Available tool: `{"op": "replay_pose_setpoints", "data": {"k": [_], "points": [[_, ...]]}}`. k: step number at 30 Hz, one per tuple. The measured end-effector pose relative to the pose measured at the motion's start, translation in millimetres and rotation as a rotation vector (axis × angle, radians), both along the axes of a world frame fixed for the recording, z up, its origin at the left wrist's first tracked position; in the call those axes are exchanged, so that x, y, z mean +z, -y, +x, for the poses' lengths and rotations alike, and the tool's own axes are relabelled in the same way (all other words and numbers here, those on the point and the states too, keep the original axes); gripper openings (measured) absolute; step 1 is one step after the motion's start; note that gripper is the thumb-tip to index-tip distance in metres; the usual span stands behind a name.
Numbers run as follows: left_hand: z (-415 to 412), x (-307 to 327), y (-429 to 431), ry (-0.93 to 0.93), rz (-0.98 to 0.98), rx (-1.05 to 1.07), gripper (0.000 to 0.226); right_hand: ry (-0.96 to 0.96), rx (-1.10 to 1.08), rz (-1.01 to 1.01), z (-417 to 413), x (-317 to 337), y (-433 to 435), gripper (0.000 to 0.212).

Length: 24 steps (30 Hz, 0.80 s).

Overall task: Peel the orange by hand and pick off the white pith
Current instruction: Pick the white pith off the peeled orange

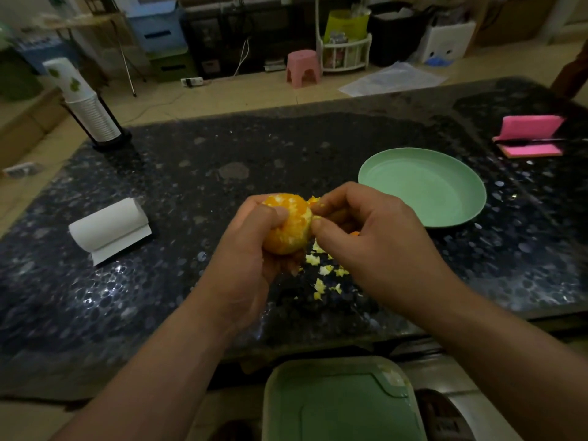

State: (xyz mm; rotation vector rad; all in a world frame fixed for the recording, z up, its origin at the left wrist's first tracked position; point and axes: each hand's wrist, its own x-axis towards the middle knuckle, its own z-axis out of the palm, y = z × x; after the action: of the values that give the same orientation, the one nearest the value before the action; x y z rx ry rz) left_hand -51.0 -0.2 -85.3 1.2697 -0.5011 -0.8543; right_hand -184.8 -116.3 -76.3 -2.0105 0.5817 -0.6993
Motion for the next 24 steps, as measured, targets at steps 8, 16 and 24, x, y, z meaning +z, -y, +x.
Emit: {"op": "replay_pose_setpoints", "data": {"k": [8, 16, 24], "points": [[0.1, -2.5, -3.0, 0.274, 0.066, 0.037, 0.038, -0.044, -0.018, -0.010, 0.9, 2.6, -0.9, 0.005], [-2.0, 0.0, -8.8, 0.678, 0.122, 0.079, 0.046, -0.125, 0.000, -0.052, -1.2, 4.3, -0.7, 0.006], [-2.4, -3.6, -8.8, 0.839, 0.138, 0.048, 0.052, -0.185, -0.006, -0.097, -0.9, 4.1, 3.2, 0.016]]}}
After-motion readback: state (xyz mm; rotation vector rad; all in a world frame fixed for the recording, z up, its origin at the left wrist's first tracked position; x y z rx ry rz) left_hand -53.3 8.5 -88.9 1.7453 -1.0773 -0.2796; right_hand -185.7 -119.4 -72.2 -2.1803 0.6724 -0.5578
